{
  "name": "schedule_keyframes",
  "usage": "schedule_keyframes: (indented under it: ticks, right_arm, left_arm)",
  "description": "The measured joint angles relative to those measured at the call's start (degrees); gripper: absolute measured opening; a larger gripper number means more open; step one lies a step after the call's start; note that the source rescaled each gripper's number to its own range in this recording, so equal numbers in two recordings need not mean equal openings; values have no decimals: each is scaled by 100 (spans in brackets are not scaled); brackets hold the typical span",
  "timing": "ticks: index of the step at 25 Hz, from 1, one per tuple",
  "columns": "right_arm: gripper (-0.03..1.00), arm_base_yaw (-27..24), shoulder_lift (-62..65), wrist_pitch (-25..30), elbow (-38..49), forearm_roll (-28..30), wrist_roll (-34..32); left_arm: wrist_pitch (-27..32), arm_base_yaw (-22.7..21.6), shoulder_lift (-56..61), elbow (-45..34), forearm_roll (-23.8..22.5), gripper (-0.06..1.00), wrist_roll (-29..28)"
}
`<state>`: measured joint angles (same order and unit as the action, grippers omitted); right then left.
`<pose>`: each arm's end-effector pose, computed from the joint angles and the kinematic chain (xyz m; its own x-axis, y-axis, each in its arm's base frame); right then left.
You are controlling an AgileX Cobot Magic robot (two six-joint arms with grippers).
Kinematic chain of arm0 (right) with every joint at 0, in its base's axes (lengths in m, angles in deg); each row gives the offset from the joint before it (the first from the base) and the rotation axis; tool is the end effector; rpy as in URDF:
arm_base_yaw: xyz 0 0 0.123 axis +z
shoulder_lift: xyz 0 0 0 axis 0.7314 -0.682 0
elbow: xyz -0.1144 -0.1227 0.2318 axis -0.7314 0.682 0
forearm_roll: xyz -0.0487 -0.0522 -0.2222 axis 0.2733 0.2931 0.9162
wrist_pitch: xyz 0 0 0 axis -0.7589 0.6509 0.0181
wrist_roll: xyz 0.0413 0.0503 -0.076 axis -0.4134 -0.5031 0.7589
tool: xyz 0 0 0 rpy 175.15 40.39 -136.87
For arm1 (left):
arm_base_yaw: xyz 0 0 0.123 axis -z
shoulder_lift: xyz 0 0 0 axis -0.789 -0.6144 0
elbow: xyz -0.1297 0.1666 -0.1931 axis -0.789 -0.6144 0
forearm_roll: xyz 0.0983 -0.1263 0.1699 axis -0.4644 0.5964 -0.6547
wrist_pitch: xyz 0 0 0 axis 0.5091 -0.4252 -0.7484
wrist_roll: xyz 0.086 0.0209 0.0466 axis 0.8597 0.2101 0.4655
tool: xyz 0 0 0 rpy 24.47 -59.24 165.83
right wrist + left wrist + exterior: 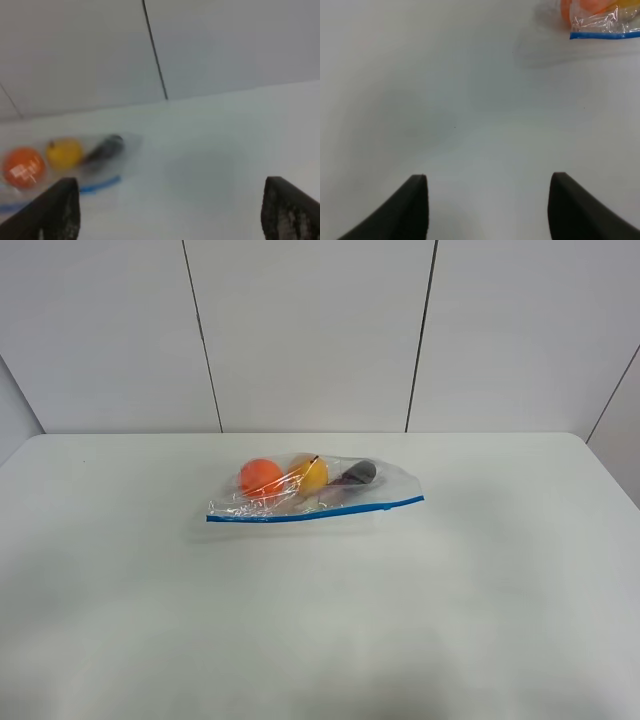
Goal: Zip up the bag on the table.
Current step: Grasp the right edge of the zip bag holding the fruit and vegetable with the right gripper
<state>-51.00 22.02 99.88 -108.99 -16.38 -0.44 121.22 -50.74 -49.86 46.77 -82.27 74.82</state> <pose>0.0674 0.0093 0.3371 -0.3055 0.2916 -0.9064 0.0209 0.9538 0.2998 -0.0271 0.0012 0.2727 -0.4793 0.0703 -0.8749 0.0472 0.9974 0.0543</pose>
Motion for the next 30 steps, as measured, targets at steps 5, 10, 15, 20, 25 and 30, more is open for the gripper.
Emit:
schedule_keyframes:
  ticks: [5, 10, 15, 20, 25, 30]
  right_arm:
    - [98, 0, -1492, -1232, 0, -1507, -254]
    - [98, 0, -2935, -1493, 0, -3049, 452]
    - [98, 0, -4390, -975, -4, -4771, 2283]
    - [98, 0, -5461, -664, -36, -6264, 3837]
    - [98, 0, -6278, -276, -323, -7014, 4877]
    - [98, 0, -6844, -49, -507, -7332, 5420]
  left_arm:
    - [0, 0, 0, 0, 0, 90, 0]
    - [6, 0, 0, 0, 0, 90, 0]
    - [6, 0, 0, 0, 0, 90, 0]
    - [6, 0, 0, 0, 0, 90, 0]
    - [1, 0, 0, 0, 0, 90, 0]
    - [1, 0, 0, 0, 0, 90, 0]
